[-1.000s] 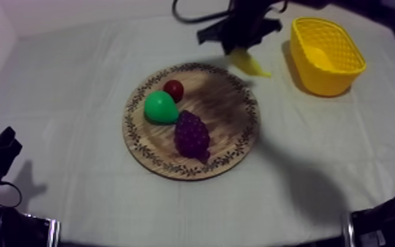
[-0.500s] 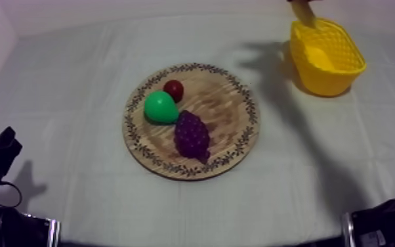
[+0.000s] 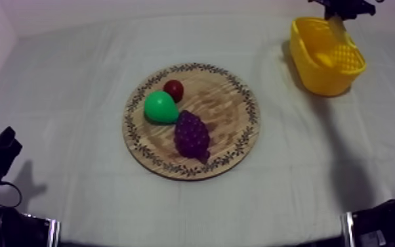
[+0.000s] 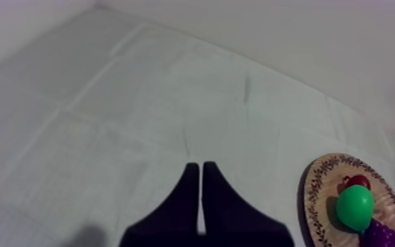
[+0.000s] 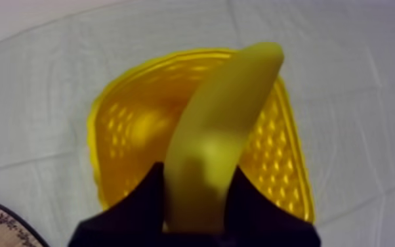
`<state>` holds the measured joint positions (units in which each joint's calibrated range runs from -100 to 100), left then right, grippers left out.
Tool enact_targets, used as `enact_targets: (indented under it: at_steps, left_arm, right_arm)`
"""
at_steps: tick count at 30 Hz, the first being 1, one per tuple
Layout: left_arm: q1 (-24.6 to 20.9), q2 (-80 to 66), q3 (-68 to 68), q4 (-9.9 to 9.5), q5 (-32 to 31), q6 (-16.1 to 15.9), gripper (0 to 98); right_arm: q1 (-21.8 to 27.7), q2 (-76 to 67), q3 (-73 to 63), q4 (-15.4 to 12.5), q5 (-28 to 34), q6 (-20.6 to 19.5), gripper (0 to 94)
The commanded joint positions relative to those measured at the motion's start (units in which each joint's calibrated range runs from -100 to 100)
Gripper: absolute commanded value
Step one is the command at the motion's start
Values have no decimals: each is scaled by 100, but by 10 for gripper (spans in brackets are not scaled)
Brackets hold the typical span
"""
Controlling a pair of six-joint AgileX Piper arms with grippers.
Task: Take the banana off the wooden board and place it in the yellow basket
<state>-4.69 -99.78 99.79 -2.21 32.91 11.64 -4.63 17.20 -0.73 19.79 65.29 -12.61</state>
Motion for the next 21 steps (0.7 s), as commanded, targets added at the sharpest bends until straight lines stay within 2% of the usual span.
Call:
enact_targets:
  at_steps: [1, 8, 12, 15, 21]
  left_arm:
    - [2, -5, -1, 3, 0, -1, 1]
    - [2, -5, -1, 3, 0, 1, 1]
    - [2, -5, -1, 3, 0, 1, 1]
    - [2, -5, -1, 3, 0, -1, 1]
    - [2, -5, -1, 3, 0, 1, 1]
  right_arm:
    - [91, 55, 35, -64, -111, 157, 81]
    - [265, 276, 141, -328, -564, 722, 100]
    - [275, 367, 289, -405, -772, 972, 286]
    - [239, 421, 429, -339, -879, 932, 410]
    - [254, 405, 531, -307, -1023, 872, 513]
